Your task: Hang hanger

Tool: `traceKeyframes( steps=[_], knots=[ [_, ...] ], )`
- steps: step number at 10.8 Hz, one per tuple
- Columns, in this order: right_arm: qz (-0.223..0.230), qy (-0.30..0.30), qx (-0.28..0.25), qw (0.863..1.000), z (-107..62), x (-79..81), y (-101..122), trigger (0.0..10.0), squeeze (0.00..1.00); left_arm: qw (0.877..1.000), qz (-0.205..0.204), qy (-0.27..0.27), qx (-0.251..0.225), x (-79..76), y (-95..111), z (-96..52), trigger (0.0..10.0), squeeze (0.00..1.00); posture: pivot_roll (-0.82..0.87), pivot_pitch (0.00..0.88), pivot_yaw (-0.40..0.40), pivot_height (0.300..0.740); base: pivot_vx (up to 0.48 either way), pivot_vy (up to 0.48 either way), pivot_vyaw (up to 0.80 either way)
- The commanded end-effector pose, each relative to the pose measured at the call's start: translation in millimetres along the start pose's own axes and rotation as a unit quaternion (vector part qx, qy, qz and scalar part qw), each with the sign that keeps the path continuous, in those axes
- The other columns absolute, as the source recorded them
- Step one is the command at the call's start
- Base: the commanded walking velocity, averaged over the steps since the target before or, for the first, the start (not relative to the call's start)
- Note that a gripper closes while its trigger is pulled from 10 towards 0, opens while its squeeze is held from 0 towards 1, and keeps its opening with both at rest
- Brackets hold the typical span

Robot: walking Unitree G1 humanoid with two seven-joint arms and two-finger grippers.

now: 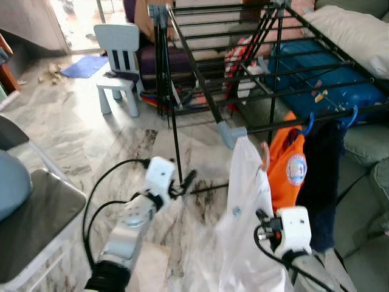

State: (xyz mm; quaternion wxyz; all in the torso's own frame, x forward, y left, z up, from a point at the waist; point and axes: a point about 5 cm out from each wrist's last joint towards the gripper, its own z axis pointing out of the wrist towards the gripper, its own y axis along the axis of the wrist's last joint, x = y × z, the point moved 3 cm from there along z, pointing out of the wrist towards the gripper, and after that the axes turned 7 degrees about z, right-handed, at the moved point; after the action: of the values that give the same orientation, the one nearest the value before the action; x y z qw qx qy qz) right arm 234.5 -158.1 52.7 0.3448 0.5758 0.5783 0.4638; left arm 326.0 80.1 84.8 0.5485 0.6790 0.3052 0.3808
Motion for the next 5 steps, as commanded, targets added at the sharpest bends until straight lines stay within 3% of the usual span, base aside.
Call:
traceKeyframes(
  steps=[1, 5],
  knots=[
    [-0.003, -0.006, -0.019, 1.000, -1.0, -1.6, 11.6, 10.0, 0.00, 1.000, 0.007, -0.005, -0.002, 1.1, 5.1, 1.4, 10.0, 0.00, 0.00, 0.000, -0.028, 0.740, -0.315, 0.000, 0.00],
    [0.010, -0.002, -0.007, 1.000, 0.3, 1.6, 5.9, 10.0, 0.00, 1.000, 0.009, -0.007, -0.001, 0.8, 6.6, 2.7, 10.0, 0.00, 0.01, 0.000, -0.029, 0.740, -0.319, 0.000, 0.00]
  ],
)
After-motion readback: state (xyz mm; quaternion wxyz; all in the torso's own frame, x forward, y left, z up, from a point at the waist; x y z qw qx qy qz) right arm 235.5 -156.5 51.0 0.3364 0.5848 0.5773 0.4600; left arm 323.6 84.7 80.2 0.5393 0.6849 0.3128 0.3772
